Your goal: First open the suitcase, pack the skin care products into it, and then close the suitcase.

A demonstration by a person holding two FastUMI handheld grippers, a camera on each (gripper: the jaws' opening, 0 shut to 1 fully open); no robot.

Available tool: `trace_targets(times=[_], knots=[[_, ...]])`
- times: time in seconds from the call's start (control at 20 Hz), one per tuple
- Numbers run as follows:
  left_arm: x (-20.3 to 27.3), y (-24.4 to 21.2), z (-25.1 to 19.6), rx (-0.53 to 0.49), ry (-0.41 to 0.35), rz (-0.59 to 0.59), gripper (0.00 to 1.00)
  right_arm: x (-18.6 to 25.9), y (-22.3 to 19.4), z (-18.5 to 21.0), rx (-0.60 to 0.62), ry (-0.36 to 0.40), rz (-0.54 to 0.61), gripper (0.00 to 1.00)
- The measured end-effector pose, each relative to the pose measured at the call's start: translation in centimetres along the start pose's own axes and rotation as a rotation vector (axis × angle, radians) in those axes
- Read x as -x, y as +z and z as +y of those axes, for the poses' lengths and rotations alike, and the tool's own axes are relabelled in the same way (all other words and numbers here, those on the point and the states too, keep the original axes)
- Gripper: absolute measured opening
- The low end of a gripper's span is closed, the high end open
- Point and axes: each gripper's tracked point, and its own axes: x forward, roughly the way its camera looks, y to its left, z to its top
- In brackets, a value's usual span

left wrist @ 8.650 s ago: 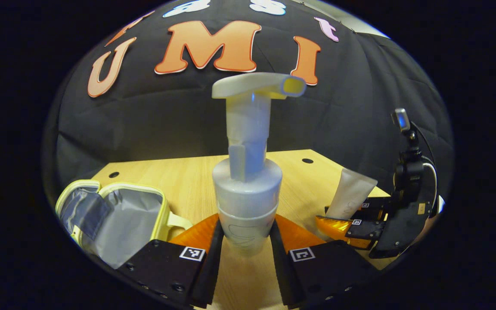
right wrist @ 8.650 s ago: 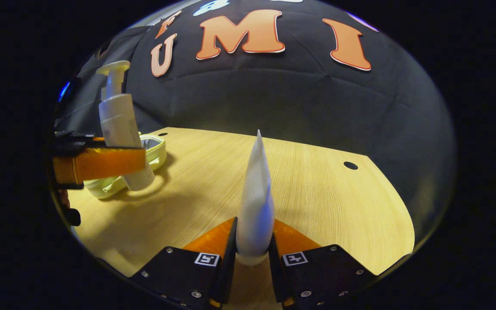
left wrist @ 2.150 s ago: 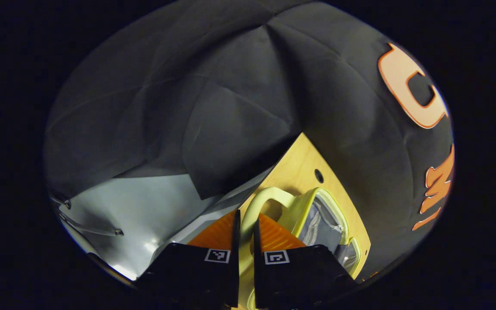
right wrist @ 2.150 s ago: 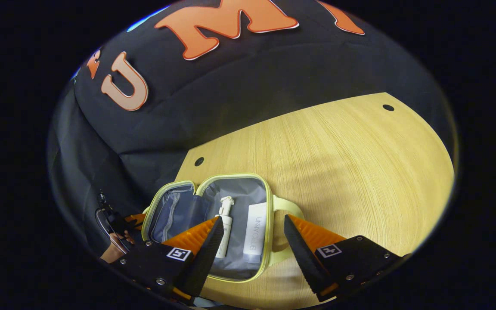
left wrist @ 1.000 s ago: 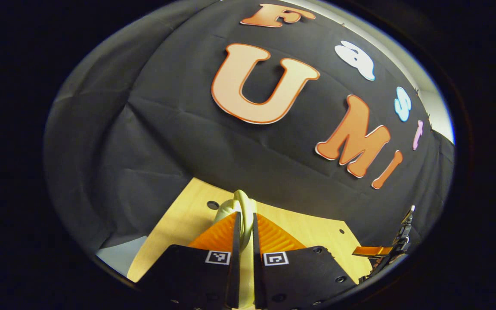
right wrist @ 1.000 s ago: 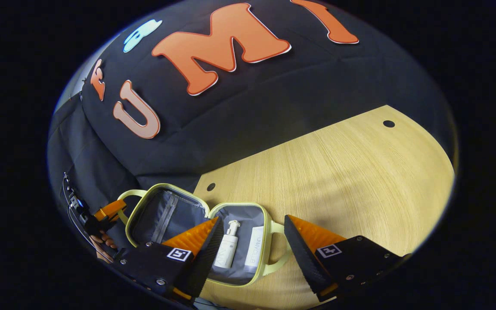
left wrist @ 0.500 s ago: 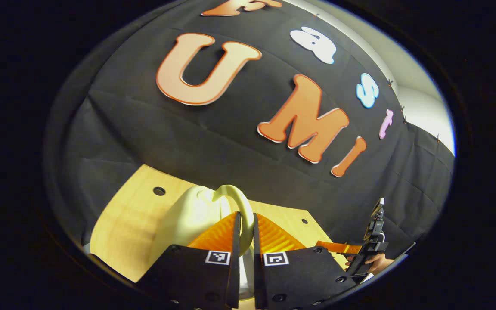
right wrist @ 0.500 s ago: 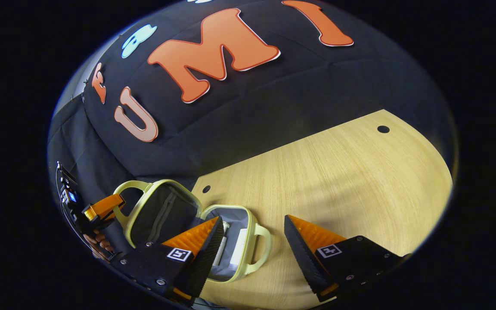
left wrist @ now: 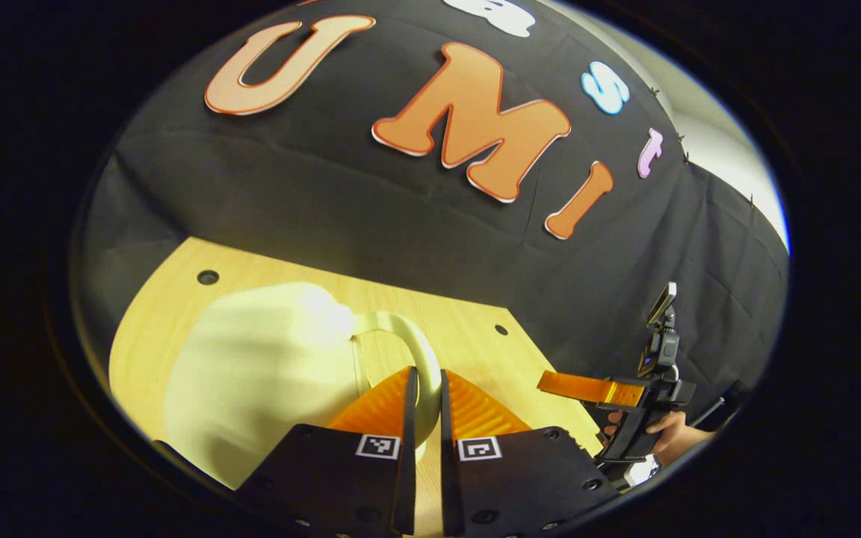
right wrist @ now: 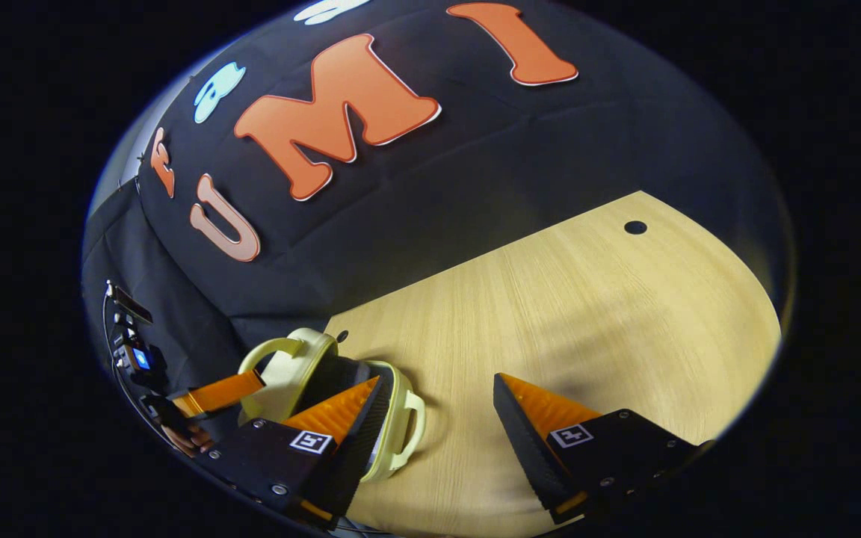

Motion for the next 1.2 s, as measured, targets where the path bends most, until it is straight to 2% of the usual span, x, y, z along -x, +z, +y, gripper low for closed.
trace_targets(times=[0.3,0.55,1.15,1.2], knots=[[-2.2,-3.8,-1.4,0.012,0.011,0.082,0.14,1.4,0.2,-2.5,-0.006,-0.01,0.001,0.9],[-4.0,-6.2,-0.8,0.0,0.028,0.135,0.14,2.0,0.3,-3.5,-0.01,-0.016,-0.005,0.91],[-6.8,-12.0,-0.4,-0.178,0.154,0.269,0.14,3.4,1.0,-5.2,0.016,-0.025,-0.025,0.91],[-6.9,-12.7,-0.4,-0.167,0.162,0.296,0.19,3.7,1.3,-5.3,0.02,-0.019,-0.034,0.91]])
